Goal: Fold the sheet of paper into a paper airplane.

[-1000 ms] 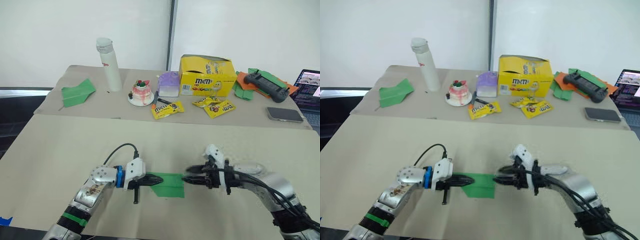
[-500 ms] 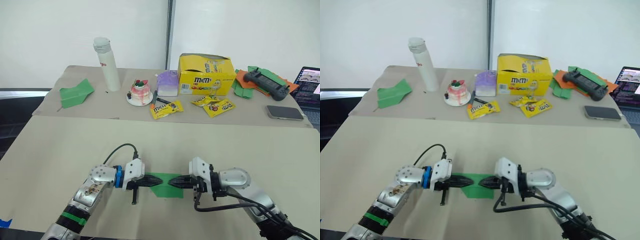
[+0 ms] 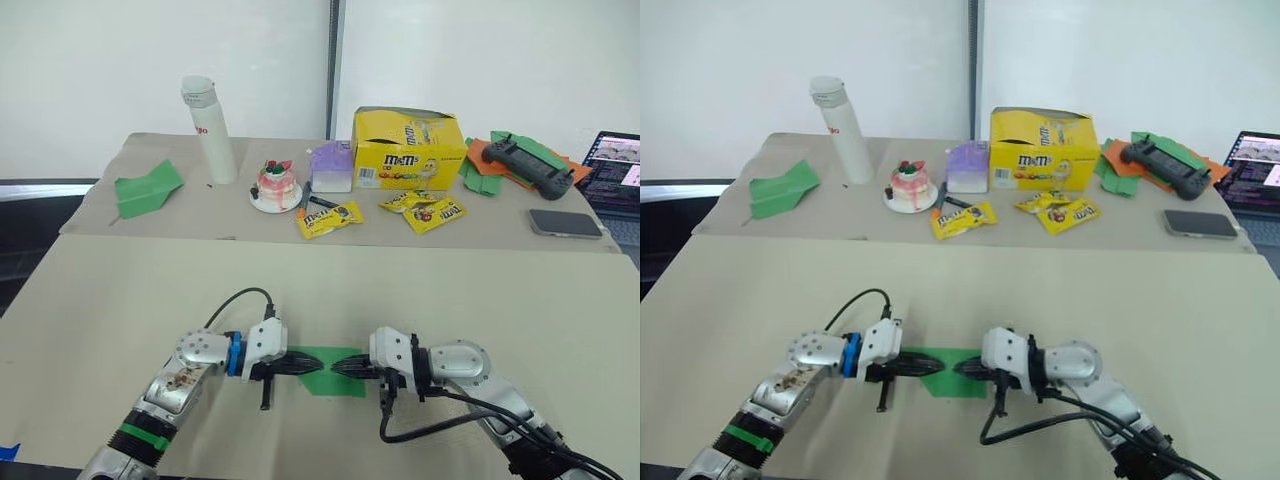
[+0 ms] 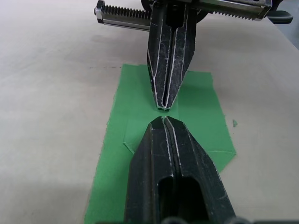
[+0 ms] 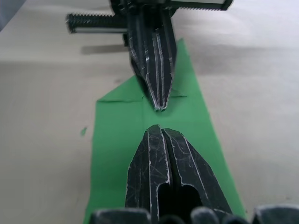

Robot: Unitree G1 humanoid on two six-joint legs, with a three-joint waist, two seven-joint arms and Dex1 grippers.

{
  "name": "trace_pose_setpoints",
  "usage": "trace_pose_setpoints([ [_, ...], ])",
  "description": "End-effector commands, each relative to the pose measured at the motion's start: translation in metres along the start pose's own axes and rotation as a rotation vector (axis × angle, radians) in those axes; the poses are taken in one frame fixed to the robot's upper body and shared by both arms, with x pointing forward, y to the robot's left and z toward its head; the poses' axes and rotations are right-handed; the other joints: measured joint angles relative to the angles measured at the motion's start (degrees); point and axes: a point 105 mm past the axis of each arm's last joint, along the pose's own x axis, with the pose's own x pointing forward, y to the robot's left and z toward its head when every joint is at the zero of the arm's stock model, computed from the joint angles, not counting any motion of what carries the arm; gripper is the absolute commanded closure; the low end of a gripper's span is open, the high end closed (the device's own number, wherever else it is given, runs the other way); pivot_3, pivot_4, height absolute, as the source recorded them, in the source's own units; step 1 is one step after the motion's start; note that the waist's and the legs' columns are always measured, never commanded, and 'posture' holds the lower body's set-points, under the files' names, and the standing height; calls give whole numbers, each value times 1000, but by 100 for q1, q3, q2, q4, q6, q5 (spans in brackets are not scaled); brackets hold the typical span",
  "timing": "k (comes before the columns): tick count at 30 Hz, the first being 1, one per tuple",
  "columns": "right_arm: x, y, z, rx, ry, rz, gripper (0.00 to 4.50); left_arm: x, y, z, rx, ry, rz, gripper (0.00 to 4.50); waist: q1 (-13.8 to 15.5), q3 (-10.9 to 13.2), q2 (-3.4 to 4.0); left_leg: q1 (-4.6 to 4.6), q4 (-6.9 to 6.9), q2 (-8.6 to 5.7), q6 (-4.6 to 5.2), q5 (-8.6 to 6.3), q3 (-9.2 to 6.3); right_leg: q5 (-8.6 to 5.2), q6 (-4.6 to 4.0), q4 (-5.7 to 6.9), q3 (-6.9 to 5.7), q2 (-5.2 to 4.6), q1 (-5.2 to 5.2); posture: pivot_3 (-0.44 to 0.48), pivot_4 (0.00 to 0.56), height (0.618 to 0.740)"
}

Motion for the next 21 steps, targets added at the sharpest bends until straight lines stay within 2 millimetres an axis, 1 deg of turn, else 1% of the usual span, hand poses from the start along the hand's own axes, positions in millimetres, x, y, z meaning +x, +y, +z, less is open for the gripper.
trace_pose_setpoints([
  [1,-20,15,-37,42,137,12,4477,-2,-5,-20,-78,63,-9,4500,3,0,0,0,0,-1,1,0,0,0,0,-2,0,-1,1,0,150,740],
  [5,-42,16,-53,-32,211,-8,4477,0,-2,-21,-73,75,-9,4500,5,-1,-2,10,1,-2,1,0,0,0,-1,0,1,-1,9,0,150,740],
  [8,-53,14,-50,-70,199,-22,4477,2,0,-22,-66,80,-17,4500,33,-2,-3,28,1,-3,1,0,1,-1,0,-1,1,-2,28,0,150,740],
  [9,-54,12,-46,-88,188,-26,4477,3,1,-21,-63,79,-20,4500,38,-1,-3,34,1,-3,1,0,1,-1,0,-3,2,-2,37,0,150,740],
  [10,-55,6,-39,-102,160,-45,4477,3,1,-21,-59,79,-24,4500,42,-1,-3,39,1,-5,1,0,1,-1,0,-5,3,-2,43,0,150,740],
  [12,-55,-8,-13,-135,76,-88,4477,5,3,-18,-54,70,-27,4500,59,0,-3,42,2,-6,1,0,1,-2,-1,-5,7,-2,48,0,150,740],
  [14,-54,-18,5,-163,31,-108,4477,6,4,-17,-51,64,-27,4500,55,1,-2,39,5,-8,1,0,2,-1,-1,-4,14,-2,45,0,150,740],
  [17,-41,-31,26,-220,-5,-122,4477,9,4,-15,-47,56,-29,4500,40,3,0,35,5,-8,1,0,3,0,-2,0,18,0,37,0,150,740],
  [19,-30,-28,31,-212,-24,-81,4477,11,3,-13,-45,51,-30,4500,44,2,1,28,5,-6,1,0,2,0,-2,6,19,3,25,0,150,740],
  [21,-22,-21,28,-190,-22,-43,4477,12,2,-12,-45,46,-30,4500,104,2,1,8,4,-6,1,0,-3,-1,-1,7,15,5,8,0,150,740],
])
